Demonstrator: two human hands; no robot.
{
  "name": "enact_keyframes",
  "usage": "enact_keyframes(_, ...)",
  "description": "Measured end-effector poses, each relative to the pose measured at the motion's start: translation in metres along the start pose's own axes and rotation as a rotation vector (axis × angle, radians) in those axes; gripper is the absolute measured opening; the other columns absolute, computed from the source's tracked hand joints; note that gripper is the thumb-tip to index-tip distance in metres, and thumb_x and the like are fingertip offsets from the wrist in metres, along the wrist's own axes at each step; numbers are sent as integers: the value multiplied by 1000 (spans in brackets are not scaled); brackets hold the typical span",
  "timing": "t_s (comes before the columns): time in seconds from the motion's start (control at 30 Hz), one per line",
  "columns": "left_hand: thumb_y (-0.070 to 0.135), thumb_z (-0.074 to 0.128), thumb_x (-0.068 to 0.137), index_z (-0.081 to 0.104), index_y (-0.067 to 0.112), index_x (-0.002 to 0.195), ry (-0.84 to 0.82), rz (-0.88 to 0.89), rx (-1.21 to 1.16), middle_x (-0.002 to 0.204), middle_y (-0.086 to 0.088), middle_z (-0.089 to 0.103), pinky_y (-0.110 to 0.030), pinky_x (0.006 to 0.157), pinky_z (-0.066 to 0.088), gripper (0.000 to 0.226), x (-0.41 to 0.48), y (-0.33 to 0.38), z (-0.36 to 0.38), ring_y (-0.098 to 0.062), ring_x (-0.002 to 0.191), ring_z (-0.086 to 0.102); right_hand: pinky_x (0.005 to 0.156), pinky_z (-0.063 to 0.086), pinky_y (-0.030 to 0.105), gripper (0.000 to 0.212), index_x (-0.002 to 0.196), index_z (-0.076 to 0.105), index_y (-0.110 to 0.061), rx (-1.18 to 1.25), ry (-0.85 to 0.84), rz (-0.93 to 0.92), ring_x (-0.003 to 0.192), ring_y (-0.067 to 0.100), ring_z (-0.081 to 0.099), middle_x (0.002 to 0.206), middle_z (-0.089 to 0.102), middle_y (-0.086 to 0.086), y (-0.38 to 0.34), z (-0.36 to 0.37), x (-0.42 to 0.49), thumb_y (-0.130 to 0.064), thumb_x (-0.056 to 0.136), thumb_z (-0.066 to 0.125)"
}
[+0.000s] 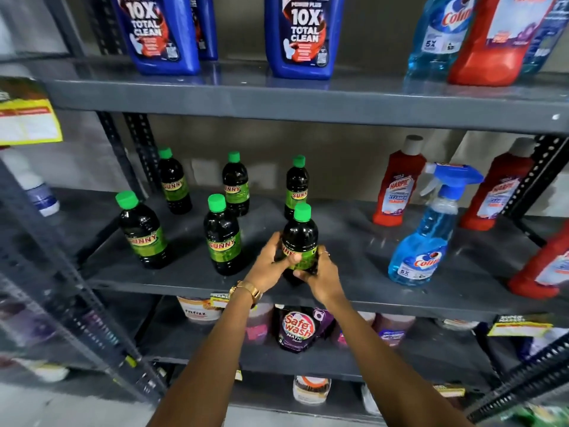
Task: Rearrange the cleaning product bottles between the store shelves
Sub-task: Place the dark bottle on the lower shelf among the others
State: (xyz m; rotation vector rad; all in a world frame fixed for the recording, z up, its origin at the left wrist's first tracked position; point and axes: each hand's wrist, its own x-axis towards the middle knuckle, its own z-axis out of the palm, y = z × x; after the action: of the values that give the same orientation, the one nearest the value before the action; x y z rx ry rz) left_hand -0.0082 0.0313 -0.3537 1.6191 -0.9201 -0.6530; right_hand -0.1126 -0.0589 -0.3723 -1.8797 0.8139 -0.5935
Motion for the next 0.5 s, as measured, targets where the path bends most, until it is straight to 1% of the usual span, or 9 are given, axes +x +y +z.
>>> enact_keyframes(0.03,30,67,81,45,51,110,3,5,-5,128,6,57,-53,104,42,42,-3,1,-1,-13,118,52,89,46,30,52,119,47,-4,-9,2,-8,102,21,58,111,62,11,0,2,-2,-1,74,73)
enact_keyframes(0.1,22,66,85,45,48,110,12,6,-27,122,11,58,-50,102,44,41,-5,2,-3,-8,110,55,93,48,35,52,119,47,-5,-27,-7,-26,105,24,60,113,63,13,0,4,-3,-3,74,73)
enact_keyframes(0.13,20,65,86,45,46,112,14,3,-45,121,12,59,-48,102,44,41,-5,1,-4,-8,111,55,93,48,34,52,119,47,-5,-29,-21,-33,106,23,59,113,63,12,-1,4,-3,-3,75,73)
enact_keyframes(0.2,19,65,86,46,41,116,9,-2,-79,123,9,59,-49,103,45,41,-3,0,-4,-14,117,55,88,45,26,51,119,46,-5,-29,-43,-41,104,19,58,110,61,6,-2,3,-3,-2,75,72)
enact_keyframes(0.27,17,65,86,46,43,114,6,-6,-97,120,11,59,-48,103,46,42,-3,1,-4,-16,117,55,83,41,19,51,120,46,-4,-29,-46,-59,101,14,55,105,57,0,-3,1,-4,-1,76,72)
enact_keyframes(0.3,14,64,87,46,43,113,6,-2,-103,118,13,59,-47,102,46,43,-4,3,-3,-17,117,55,83,40,18,51,120,46,-3,-32,-49,-65,100,14,55,104,56,-1,-3,1,-4,-1,76,71)
enact_keyframes(0.37,9,63,87,45,38,115,27,12,-96,116,13,59,-43,102,45,45,-8,5,-1,-20,119,54,87,43,21,53,123,46,-3,-38,-56,-70,103,16,56,105,56,-2,-1,-1,-6,0,77,70)
enact_keyframes(0.43,5,66,83,47,27,125,101,52,-93,126,6,57,-41,108,40,51,-11,4,3,-22,128,50,94,43,22,57,127,45,-3,-34,-30,-86,111,18,56,113,59,1,3,-5,-9,-1,76,71)
enact_keyframes(0.5,8,71,79,39,25,138,269,106,-102,144,4,46,-39,115,31,70,-15,12,11,-15,138,39,105,41,29,62,134,43,-6,16,35,-95,124,18,51,131,57,6,9,-14,-14,-3,78,70)
